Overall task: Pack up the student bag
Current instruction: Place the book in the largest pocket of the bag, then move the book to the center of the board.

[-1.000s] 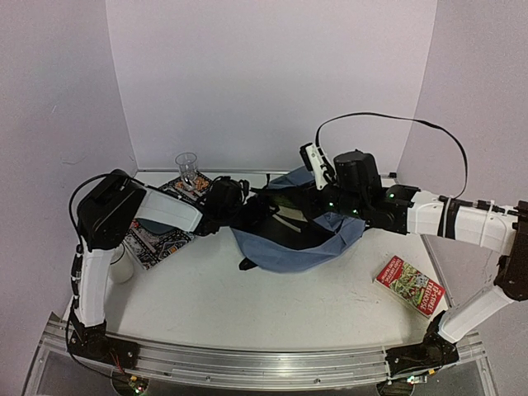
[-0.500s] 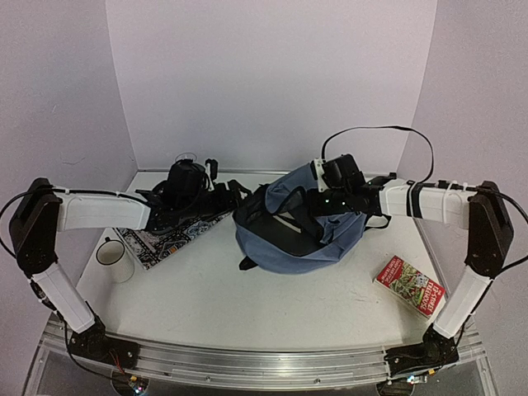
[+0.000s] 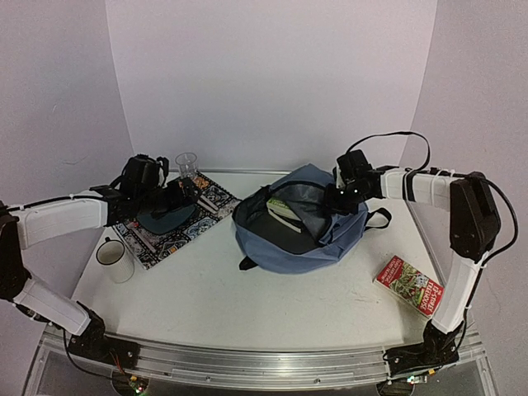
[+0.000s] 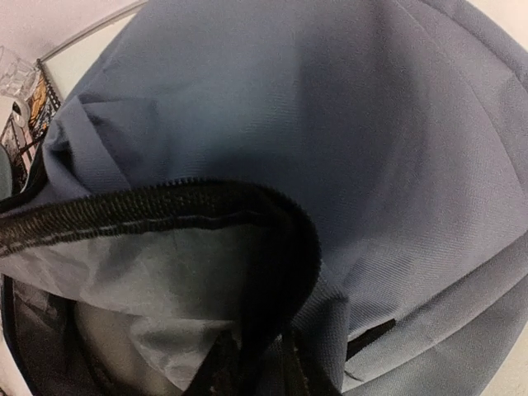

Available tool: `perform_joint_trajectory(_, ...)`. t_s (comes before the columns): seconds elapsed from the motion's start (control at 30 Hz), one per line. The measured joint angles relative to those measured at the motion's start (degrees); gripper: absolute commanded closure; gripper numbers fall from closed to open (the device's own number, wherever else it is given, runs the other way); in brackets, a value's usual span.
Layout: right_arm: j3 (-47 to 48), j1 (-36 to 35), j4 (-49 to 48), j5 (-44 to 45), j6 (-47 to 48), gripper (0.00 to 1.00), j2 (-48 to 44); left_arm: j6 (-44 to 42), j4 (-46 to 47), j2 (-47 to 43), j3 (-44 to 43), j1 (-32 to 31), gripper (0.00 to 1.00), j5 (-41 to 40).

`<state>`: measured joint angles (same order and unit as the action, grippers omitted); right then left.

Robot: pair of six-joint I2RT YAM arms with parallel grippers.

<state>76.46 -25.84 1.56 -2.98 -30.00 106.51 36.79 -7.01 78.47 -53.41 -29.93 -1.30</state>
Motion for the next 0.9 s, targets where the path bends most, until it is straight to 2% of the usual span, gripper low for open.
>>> perform_joint_trajectory(0.3,1.3,2.2,3.5,-6.5,-0.1,0.27,-1.0,-12.0,-5.8,-6.2,0.0,0.5,0.01,-4.1)
perform_joint_trajectory(0.43,0.2,2.6,7.3,-8.5,0.0,0.13,-5.5,-15.9,-6.6,-8.6,0.2,0.5,0.01,-6.6)
perform_joint_trajectory(0.5,-1.8,3.4,9.2,-8.8,-0.7,0.02,-9.4,-17.5,-6.5,-10.0,0.7,0.5,0.01,-8.0)
perform_joint_trajectory(0.73,-13.9,8.9,14.3,-7.2,-5.8,0.02,-24.5,-20.4,-6.6,-12.5,2.5,0.5,0.01,-11.1)
perform_joint_trajectory(0.9,-21.5,14.4,18.3,-2.7,-11.6,0.02,-29.0,-20.9,-6.5,-13.3,2.6,0.4,0.01,-12.2)
